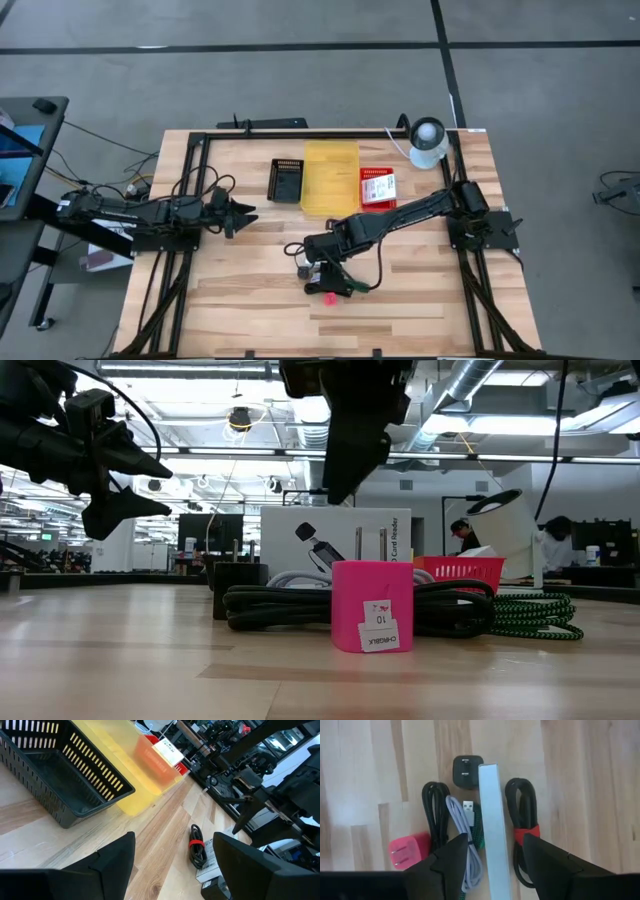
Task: Pick and place items into bin
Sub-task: Put the card reader box into the red bin
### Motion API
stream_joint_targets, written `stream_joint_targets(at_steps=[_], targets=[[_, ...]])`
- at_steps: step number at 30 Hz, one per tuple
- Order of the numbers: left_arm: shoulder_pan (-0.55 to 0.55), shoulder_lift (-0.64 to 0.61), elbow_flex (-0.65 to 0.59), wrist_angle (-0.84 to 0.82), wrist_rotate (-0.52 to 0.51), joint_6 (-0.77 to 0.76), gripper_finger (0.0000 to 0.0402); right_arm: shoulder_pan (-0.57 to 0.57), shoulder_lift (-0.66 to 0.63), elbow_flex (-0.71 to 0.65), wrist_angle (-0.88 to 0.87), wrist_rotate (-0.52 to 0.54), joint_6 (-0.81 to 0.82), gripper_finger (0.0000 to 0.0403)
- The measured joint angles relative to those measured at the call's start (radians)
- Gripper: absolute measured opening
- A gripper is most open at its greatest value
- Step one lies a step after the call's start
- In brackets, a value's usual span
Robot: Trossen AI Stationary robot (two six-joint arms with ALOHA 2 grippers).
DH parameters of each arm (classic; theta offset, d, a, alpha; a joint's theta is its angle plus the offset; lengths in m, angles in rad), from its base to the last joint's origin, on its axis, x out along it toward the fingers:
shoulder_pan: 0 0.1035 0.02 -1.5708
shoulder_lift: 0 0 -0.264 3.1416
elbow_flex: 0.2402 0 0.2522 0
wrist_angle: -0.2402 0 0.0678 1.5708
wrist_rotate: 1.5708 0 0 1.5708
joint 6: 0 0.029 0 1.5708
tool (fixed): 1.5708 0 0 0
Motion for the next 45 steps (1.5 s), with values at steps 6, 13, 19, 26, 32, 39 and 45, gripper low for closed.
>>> stream_joint_targets(at_steps=[6,13,19,26,32,39,45], targets=[[0.000,0.000,0.000,0.000,0.000,0.000,0.0258,0.000,0.003,-0.001,-0.002,0.001,0.000,0.0194],[0.000,0.000,0.000,0.000,0.000,0.000,0.0258,0.000,0.043,-0.003,-0.012,-0.004,-0.005,0.0190],[0.000,0.000,0.000,0.000,0.000,0.000,0.0258,0.000,0.071,-0.002,-0.008,-0.013,-0.007,0.0196],[0.000,0.000,0.000,0.000,0.000,0.000,0.0258,-0.001,0.068,-0.001,-0.006,-0.003,-0.001,0.0175],[0.000,0.000,0.000,0.000,0.000,0.000,0.0258,-0.007,0.068,-0.001,-0.009,-0.002,0.000,0.0120],[0.000,0.000,0.000,0.000,0.000,0.000,0.0258,-0.007,0.068,-0.001,-0.007,-0.001,0.000,0.0063],[0.000,0.000,0.000,0.000,0.000,0.000,0.0258,-0.007,0.068,-0.001,-0.006,-0.001,0.030,0.0055]])
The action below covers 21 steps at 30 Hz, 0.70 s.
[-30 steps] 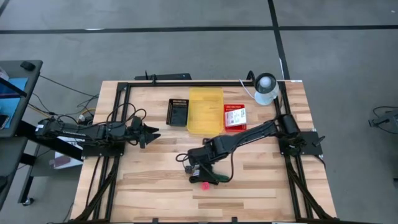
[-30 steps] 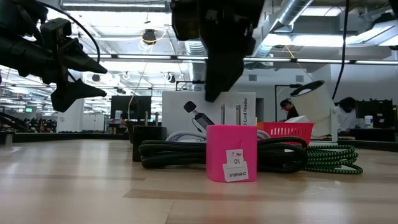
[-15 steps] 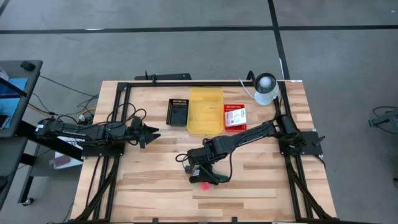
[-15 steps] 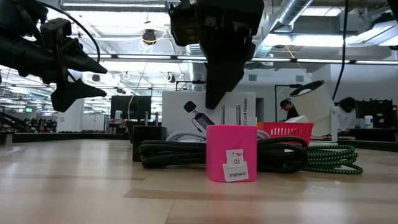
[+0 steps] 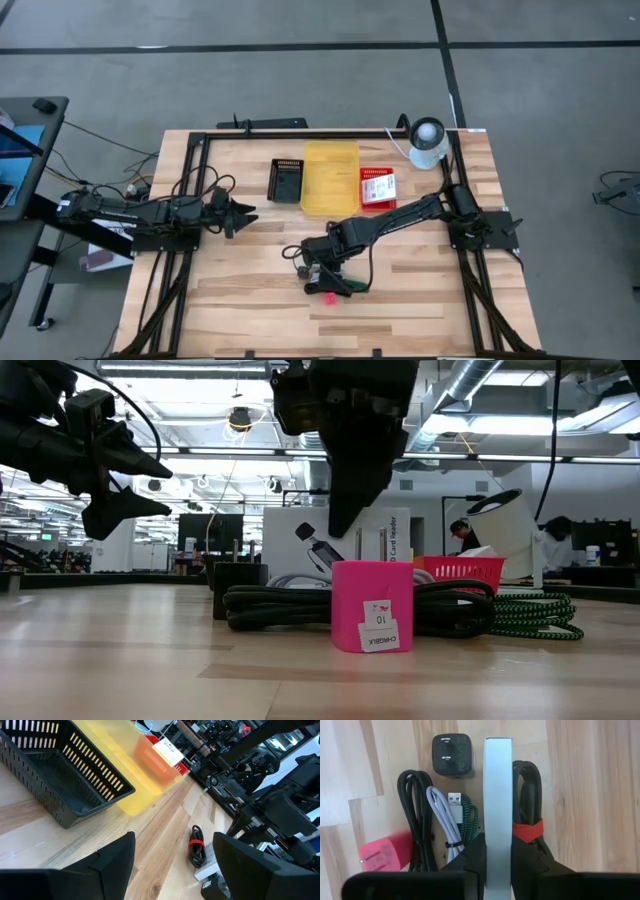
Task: Pick and place items into bin
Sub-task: Put the card reader box into the red bin
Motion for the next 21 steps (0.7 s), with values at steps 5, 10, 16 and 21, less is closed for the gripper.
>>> stream_joint_targets(at_steps=[5,10,16,21], targets=[[0.000,0.000,0.000,0.000,0.000,0.000,0.0258,0.000,0.000,0.000,0.000,-0.003,0.023,0.0058],[0.000,0.000,0.000,0.000,0.000,0.000,0.0258,0.000,0.000,0.000,-0.001,-0.003,0.024,0.0058],[0.000,0.000,0.000,0.000,0.000,0.000,0.0258,0.000,-0.012,0.001,-0.003,-0.006,0.026,0.0058],[0.000,0.000,0.000,0.000,0.000,0.000,0.0258,0.000,-0.024,0.013,-0.039,-0.007,0.043,0.0058]])
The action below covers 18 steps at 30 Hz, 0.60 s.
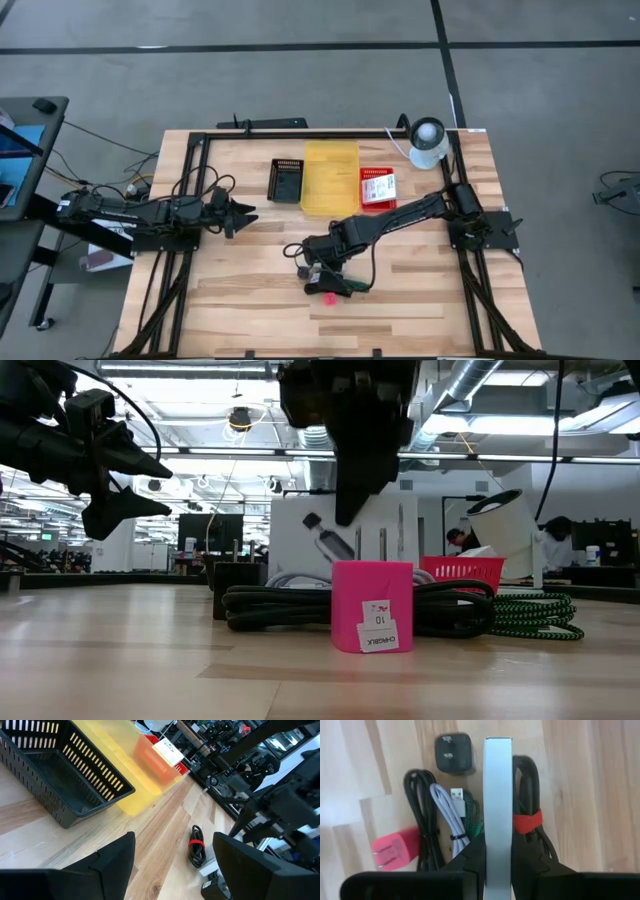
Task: Pick and place items into bin
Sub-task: Put the card reader box into the red bin
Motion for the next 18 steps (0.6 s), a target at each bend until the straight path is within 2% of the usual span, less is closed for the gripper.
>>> stream_joint_targets(at_steps=[14,18], targets=[[0.000,0.000,0.000,0.000,0.000,0.000,0.0258,0.001,0.000,0.193,-0.218,0.007,0.000,0.0055],[0.000,0.000,0.000,0.000,0.000,0.000,0.0258,0.001,0.000,0.246,-0.298,0.043,0.031,0.0054]])
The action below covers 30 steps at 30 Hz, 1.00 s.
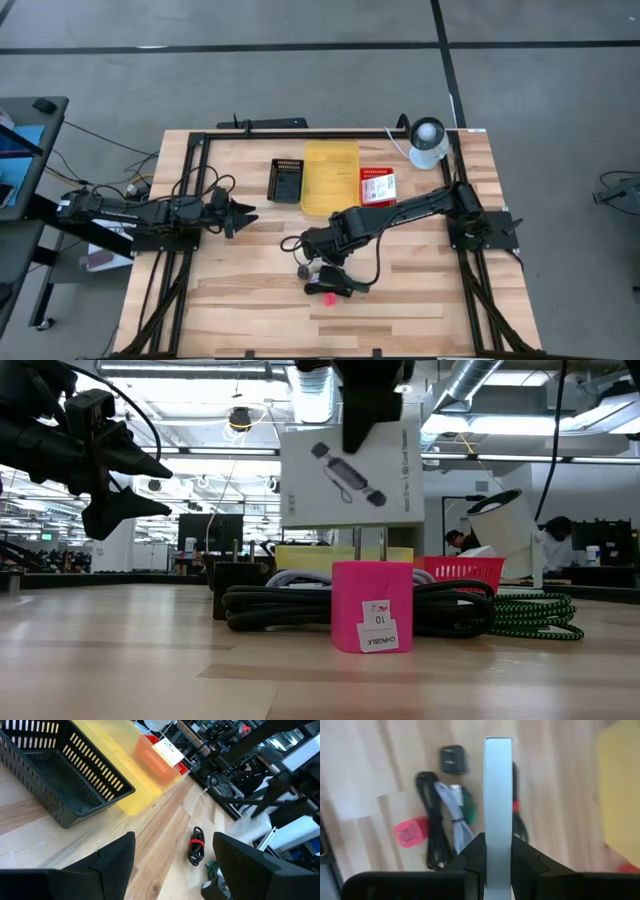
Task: Pick and place items into bin
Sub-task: Put the card reader box into the red bin
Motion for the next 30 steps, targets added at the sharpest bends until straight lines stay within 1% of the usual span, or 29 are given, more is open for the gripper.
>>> stream_joint_targets(at_steps=[9,14,21,30], targets=[[0.000,0.000,0.000,0.000,0.000,0.000,0.0258,-0.040,0.000,0.095,-0.250,0.145,0.205,0.0054],[0.000,0.000,0.000,0.000,0.000,0.000,0.0258,-0.070,0.001,0.126,-0.350,0.195,0.291,0.0054],[0.000,0.000,0.000,0.000,0.000,0.000,0.0258,-0.129,-0.020,0.129,-0.349,0.231,0.334,0.0053],[0.000,0.000,0.000,0.000,0.000,0.000,0.0258,-0.225,-0.068,0.130,-0.349,0.281,0.338,0.0053]])
